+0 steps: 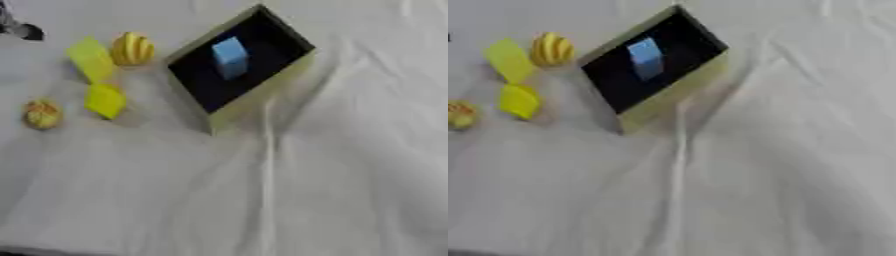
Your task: Pick up objects on the table and place them in the box.
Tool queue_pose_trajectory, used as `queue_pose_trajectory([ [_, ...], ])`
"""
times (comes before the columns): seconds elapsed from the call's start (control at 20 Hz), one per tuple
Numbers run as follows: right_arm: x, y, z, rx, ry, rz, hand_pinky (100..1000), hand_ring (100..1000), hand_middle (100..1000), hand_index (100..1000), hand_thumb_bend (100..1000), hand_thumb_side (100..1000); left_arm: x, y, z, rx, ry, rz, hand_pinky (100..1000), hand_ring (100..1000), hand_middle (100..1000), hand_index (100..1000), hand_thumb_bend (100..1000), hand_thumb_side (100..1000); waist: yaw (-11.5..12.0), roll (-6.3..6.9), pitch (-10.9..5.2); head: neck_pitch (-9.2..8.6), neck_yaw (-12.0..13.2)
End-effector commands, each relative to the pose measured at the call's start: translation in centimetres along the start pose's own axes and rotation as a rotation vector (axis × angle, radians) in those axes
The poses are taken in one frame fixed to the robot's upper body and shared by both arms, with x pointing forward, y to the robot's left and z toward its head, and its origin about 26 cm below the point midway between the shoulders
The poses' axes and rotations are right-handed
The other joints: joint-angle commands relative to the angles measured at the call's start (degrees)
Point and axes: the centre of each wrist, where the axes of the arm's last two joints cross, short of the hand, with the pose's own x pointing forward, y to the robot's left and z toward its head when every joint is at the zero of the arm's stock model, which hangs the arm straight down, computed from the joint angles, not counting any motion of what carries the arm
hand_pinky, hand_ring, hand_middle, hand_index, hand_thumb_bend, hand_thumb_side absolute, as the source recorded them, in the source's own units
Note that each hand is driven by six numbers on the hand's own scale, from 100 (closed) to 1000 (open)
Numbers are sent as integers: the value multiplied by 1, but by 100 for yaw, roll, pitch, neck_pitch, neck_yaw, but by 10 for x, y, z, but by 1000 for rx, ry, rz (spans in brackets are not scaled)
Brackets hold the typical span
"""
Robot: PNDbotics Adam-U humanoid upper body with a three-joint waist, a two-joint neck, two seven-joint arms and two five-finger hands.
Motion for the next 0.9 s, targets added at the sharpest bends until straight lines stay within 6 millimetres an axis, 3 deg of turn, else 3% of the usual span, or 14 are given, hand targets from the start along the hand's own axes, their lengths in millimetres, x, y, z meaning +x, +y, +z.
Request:
queue_pose_trajectory([
  [0.05, 6, -11, -7, 4, -29, 40, 848, 777, 630, 727, 100, 451, -12, 17, 15, 58, 18, -33, 886, 825, 792, 892, 619, 220, 8, -1, -157, 50, -56],
  [0.15, 6, -12, -7, -8, -32, 44, 848, 776, 630, 727, 100, 450, -13, 23, 20, 146, 17, -28, 878, 814, 782, 891, 524, 210, 16, -5, -143, 59, -96],
  [0.2, 6, -13, -6, -13, -33, 47, 848, 776, 631, 727, 100, 454, -13, 25, 23, 188, 20, -28, 878, 814, 782, 891, 524, 210, 19, -6, -136, 68, -111],
  [0.3, 6, -14, -6, -21, -34, 54, 848, 777, 631, 727, 100, 448, -15, 30, 28, 282, 38, -21, 867, 802, 771, 881, 398, 227, 35, -9, -115, 102, -159],
  [0.4, 6, -15, -6, -26, -36, 61, 848, 777, 631, 727, 100, 448, -16, 34, 34, 356, 59, -14, 860, 794, 763, 876, 384, 241, 51, -10, -93, 118, -184],
  [0.5, 6, -16, -6, -31, -38, 67, 848, 777, 631, 728, 100, 448, -15, 34, 36, 406, 58, 7, 860, 793, 760, 878, 446, 257, 65, -13, -67, 111, -188],
  [0.65, 6, -16, -5, -33, -39, 71, 848, 777, 630, 728, 100, 451, -15, 26, 34, 343, 7, 16, 885, 829, 798, 910, 596, 265, 66, -27, -38, 81, -178],
  [0.9, 6, -16, -5, -30, -39, 73, 848, 777, 628, 727, 100, 452, -15, 15, 24, 181, -56, 23, 895, 845, 813, 914, 689, 251, 49, -66, -8, 19, -156],
])
